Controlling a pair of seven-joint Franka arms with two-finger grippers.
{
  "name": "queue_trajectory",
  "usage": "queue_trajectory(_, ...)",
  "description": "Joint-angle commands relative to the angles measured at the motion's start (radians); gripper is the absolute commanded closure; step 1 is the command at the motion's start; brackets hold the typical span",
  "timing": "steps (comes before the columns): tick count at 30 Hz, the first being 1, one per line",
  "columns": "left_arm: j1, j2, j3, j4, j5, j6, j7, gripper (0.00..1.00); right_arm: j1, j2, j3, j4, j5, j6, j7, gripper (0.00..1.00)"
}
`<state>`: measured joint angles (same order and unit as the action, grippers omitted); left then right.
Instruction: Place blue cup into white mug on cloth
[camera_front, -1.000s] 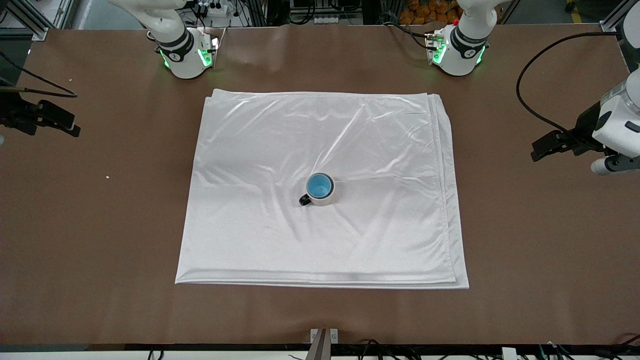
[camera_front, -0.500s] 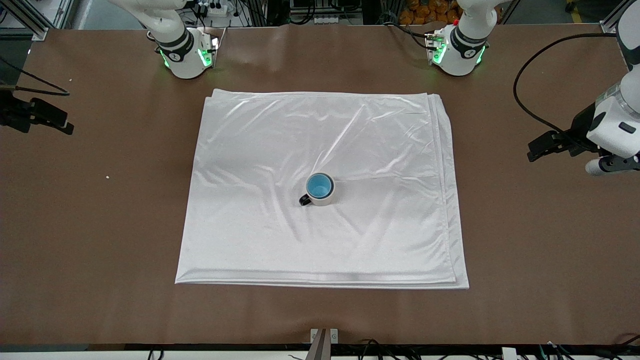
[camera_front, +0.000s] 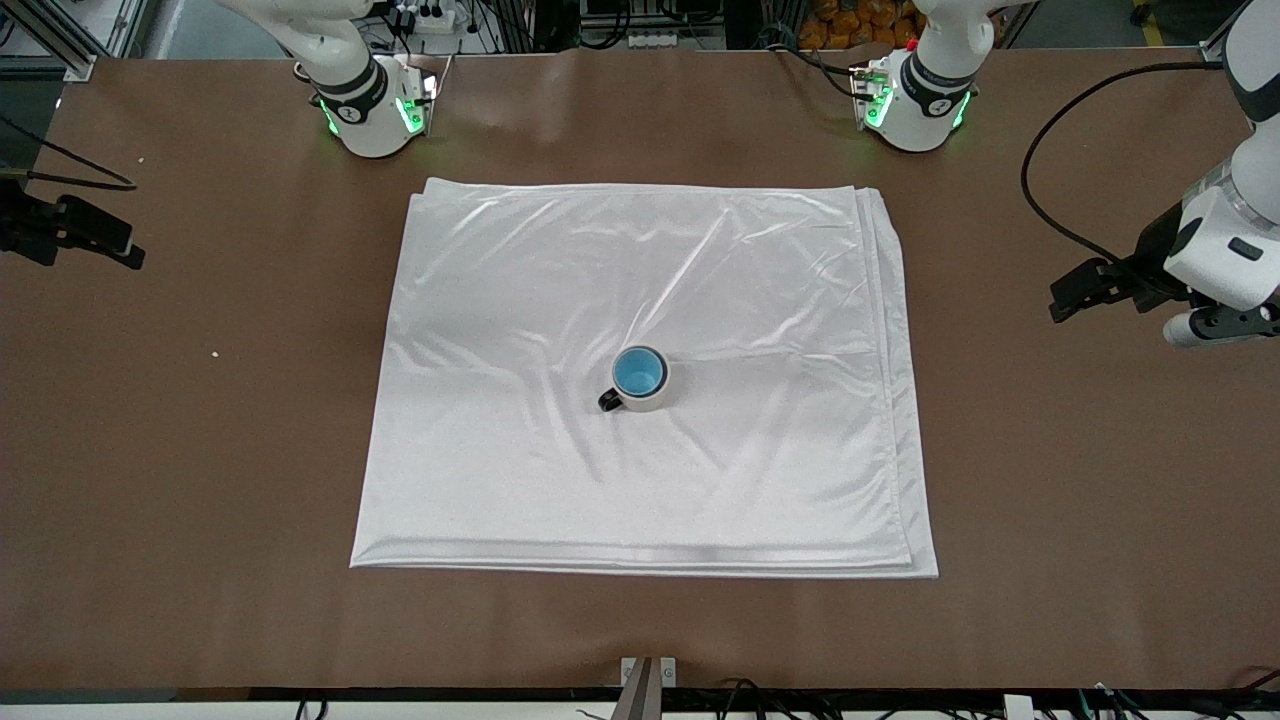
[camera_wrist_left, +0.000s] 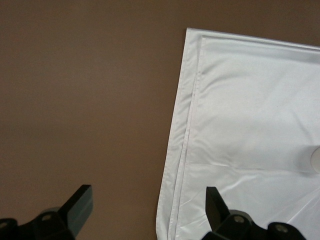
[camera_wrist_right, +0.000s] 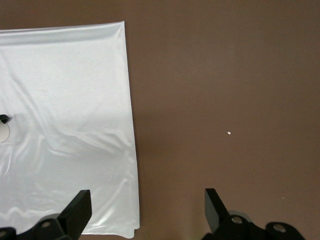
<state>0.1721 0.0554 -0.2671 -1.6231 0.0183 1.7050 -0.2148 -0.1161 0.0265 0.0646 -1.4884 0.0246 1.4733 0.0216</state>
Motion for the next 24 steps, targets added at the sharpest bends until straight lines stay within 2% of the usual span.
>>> queue_trajectory(1, -0.08, -0.026, 0.084, -0.02, -0.009, 0.01, 0.023, 0.0, -0.016, -0.02, 0.006, -0.016, 0.021, 0.013, -0.019, 0.0)
queue_trajectory(10, -0.213, -0.032, 0.224, -0.021, 0.017, 0.008, 0.025, 0.0, -0.014, -0.019, 0.006, -0.016, 0.023, 0.015, -0.019, 0.0)
queue_trajectory(24, -0.206, -0.028, 0.226, -0.011, 0.014, 0.007, 0.057, 0.0, -0.014, -0.019, 0.006, -0.02, 0.023, 0.012, -0.02, 0.0)
